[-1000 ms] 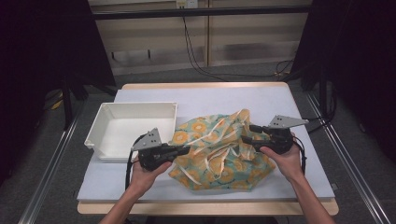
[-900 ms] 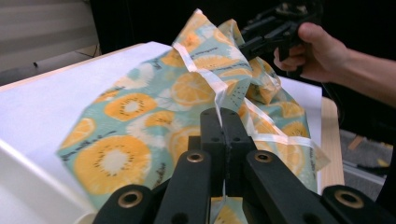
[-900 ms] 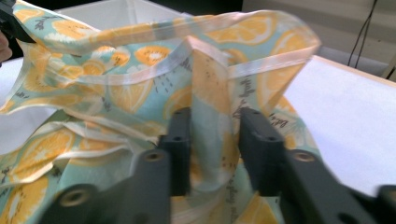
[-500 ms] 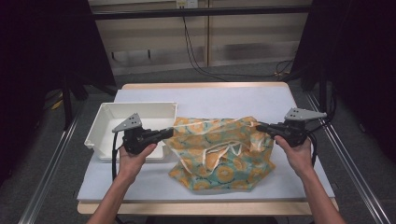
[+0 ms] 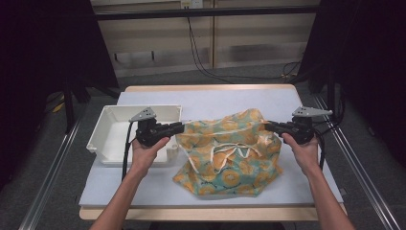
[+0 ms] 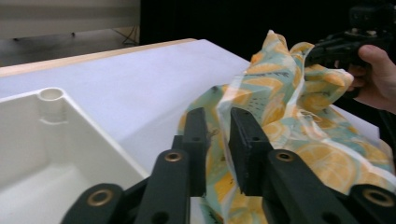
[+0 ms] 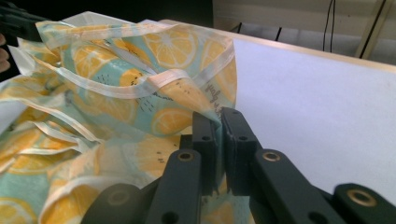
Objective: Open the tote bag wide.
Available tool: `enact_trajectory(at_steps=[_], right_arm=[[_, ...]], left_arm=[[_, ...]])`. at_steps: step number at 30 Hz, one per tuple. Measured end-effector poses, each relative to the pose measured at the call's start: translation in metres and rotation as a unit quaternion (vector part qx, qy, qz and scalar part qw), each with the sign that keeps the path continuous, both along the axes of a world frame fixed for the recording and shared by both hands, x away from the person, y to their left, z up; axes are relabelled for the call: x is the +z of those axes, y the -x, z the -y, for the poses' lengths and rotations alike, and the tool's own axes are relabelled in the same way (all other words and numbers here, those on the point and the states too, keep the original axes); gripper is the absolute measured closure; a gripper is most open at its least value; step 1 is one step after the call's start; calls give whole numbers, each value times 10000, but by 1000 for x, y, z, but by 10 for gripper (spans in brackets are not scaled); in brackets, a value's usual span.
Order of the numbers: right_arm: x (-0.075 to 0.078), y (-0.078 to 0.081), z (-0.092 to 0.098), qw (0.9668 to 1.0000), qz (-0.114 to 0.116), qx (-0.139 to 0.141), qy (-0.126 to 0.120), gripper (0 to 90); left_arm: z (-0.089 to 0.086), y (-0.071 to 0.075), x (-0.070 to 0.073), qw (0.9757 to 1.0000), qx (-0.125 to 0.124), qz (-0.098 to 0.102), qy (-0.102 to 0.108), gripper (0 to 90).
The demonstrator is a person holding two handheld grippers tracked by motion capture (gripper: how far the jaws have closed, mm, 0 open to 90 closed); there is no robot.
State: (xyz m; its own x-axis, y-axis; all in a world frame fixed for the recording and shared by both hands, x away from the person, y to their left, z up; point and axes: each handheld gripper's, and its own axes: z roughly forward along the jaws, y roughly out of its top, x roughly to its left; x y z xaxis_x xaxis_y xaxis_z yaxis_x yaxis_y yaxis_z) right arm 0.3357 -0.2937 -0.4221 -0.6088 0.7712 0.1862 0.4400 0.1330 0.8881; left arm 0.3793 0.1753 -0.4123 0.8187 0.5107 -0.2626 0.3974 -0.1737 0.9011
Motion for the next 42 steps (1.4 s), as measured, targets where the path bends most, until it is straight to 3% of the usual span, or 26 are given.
enact_trajectory(at_steps=[4,9,14,17,18,21,28,32,37,39,42], right_arm=[[-6,-1,-2,9999,-82,13,107,709],[0,6,-2,9999,20,68,116,576],[12,18,-3,9997,170,122,113,511],[19,24,-5,9995,278,155,80,496],[22,26,-5,9994,307,169,58,496],[30,31,-10,9986,472,223,92,577],[34,28,-35,9970,493,559,195,567],[39,24,-47,9960,532,690,214,541],[39,15,-62,9948,483,820,352,481],[37,11,-67,9944,450,854,435,451],[32,5,-74,9940,341,966,378,392]], left_arm=[[0,2,-3,9999,109,-5,-58,677],[-6,16,6,9998,73,175,104,614],[-12,35,20,9990,48,406,162,578],[-12,46,26,9982,-46,580,106,583],[-11,50,26,9978,-194,607,171,618],[3,57,25,9967,-503,627,78,684],[51,55,6,9940,-979,435,-196,635],[74,53,-1,9920,-1127,372,-421,570],[88,50,-13,9909,-1147,282,-645,475],[92,49,-17,9899,-1147,286,-783,471],[94,48,-22,9889,-1251,229,-771,530]])
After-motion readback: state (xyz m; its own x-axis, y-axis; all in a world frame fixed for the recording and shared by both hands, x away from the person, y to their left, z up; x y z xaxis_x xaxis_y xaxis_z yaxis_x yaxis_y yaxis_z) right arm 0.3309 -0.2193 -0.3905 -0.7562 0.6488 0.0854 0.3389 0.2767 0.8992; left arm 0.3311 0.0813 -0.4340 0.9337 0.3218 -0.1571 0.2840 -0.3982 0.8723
